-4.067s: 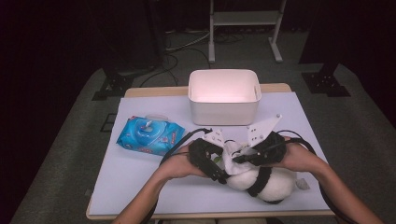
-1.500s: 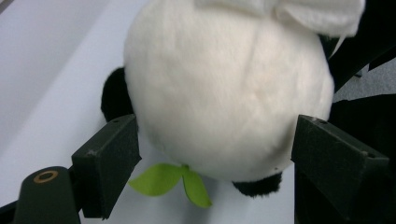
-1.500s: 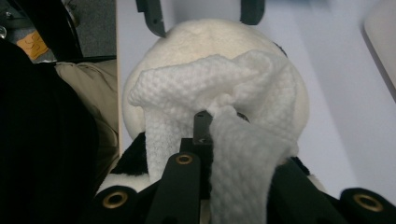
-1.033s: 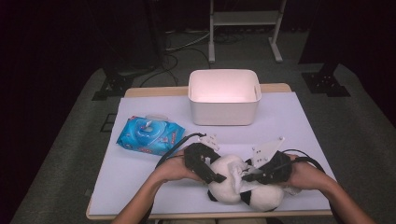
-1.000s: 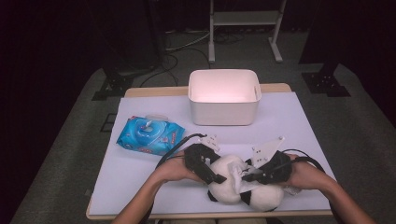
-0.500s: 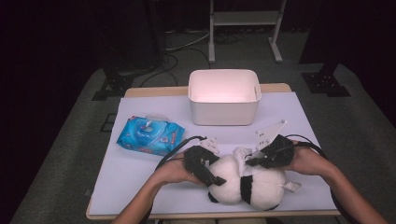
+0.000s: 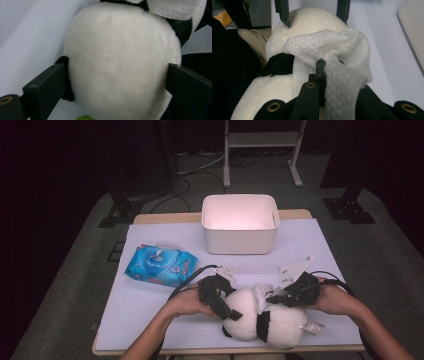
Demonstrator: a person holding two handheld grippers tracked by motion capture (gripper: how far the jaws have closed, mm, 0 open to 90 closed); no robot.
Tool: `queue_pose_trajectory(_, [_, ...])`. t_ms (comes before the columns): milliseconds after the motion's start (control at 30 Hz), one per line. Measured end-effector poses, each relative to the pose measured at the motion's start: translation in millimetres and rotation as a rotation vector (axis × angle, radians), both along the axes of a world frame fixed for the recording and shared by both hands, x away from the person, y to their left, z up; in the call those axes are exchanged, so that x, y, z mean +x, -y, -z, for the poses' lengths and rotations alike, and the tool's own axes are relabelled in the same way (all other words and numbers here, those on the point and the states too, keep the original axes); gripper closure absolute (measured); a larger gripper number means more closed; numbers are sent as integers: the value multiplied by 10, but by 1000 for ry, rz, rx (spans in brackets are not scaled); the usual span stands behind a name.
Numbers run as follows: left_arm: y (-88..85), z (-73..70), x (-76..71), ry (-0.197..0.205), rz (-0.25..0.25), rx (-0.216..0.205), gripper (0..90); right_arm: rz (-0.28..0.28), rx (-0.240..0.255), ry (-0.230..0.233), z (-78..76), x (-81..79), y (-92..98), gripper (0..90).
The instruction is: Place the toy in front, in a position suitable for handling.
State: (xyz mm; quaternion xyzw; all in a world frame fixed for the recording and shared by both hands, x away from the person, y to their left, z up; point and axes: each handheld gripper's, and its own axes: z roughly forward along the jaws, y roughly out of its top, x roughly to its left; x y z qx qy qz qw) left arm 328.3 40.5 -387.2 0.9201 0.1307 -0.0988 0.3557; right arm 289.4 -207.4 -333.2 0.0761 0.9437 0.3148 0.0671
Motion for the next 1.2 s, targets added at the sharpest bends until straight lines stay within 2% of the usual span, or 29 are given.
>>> queue_pose_trajectory(267, [35, 71, 108, -84, 7, -7, 9, -4, -2, 7, 10, 9, -15, 821])
queue_pose_trajectory(333, [35, 71, 110, -73, 13, -12, 67, -2, 3, 8, 16, 25, -14, 821])
queue_pose_trajectory(467, [-13, 29, 103, -43, 4, -48, 308, 14, 8, 6, 19, 64, 0, 819])
queue_pose_trajectory(567, [-31, 4, 125, -20, -12, -62, 365, 26, 16, 5, 9, 129, 14, 818])
queue_pose_trajectory(833, [-77, -78, 273, 21, -54, -56, 396, 51, 22, -10, -6, 387, 4, 818])
queue_pose_trajectory(1067, [-134, -170, 418, 81, -92, -45, 395, 58, 25, -18, -54, 619, -67, 818])
queue_pose_trajectory(1200, [-147, -166, 457, 80, -91, -35, 390, 65, 29, -36, -68, 742, -97, 818])
